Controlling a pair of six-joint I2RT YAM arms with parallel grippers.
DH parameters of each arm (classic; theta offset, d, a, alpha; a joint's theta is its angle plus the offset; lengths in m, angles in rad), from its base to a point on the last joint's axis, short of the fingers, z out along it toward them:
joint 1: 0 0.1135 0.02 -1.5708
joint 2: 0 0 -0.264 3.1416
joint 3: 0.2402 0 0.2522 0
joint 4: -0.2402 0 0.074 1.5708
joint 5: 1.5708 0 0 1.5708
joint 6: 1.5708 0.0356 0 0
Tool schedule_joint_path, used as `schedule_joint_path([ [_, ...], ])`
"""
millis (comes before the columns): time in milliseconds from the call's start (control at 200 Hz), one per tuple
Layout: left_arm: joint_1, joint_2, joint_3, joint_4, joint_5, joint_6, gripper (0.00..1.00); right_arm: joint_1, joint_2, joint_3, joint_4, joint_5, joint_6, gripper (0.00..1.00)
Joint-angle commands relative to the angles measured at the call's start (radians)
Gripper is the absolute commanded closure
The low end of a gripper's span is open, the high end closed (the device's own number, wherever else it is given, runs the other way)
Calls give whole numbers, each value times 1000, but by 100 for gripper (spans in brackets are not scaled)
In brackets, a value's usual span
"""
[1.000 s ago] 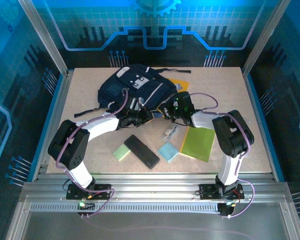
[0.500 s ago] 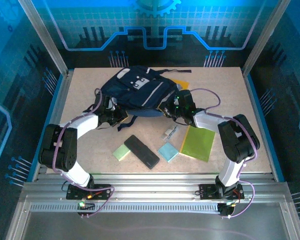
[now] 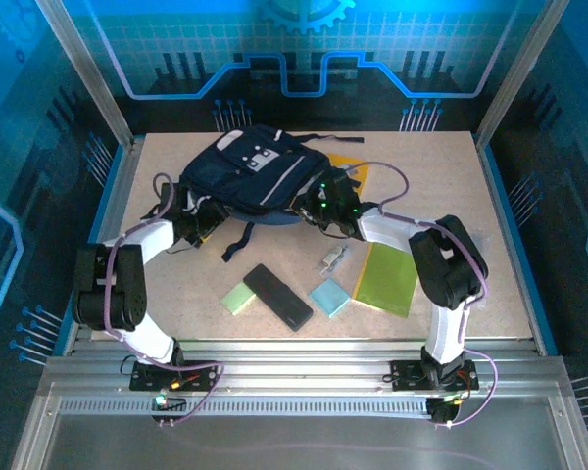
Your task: Pack the student bag
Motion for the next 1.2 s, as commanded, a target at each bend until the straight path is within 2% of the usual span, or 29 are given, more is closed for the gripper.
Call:
schedule_joint_path([
  [0, 2, -155, -43, 4, -39, -35, 10, 43, 36, 73, 4, 50, -37, 100],
  [110, 2, -262, -100, -12, -56, -44, 8, 74, 90, 129, 1, 41, -15, 100],
  [150, 2, -291, -112, -17, -63, -45, 3, 91, 112, 153, -1, 20, -2, 100],
  [205, 2, -316, -128, -10, -68, -50, 3, 114, 145, 185, 0, -23, 23, 96],
  [335, 2, -316, -127, 26, -41, -51, 8, 148, 205, 234, 10, -185, 56, 89],
  [450, -6, -274, -73, 12, 6, -45, 11, 140, 188, 235, -67, -276, -20, 73],
  [520, -28, -252, -47, 20, 15, -42, 12, 120, 126, 205, -175, -247, -124, 50],
  [620, -91, -219, -3, 26, 2, -39, 13, 69, 22, 144, -303, -192, -255, 35],
  [765, -218, -152, 102, 10, -50, -14, 13, -41, -108, 91, -461, -134, -404, 32],
  [920, -337, -36, 237, 16, -80, 5, 13, -173, -161, 91, -569, -53, -524, 30],
  [1051, -398, 104, 375, 9, -91, 25, 13, -273, -127, 117, -595, 9, -587, 30],
  [1196, -446, 286, 556, -32, -120, 65, 13, -333, -41, 168, -585, 49, -623, 30],
])
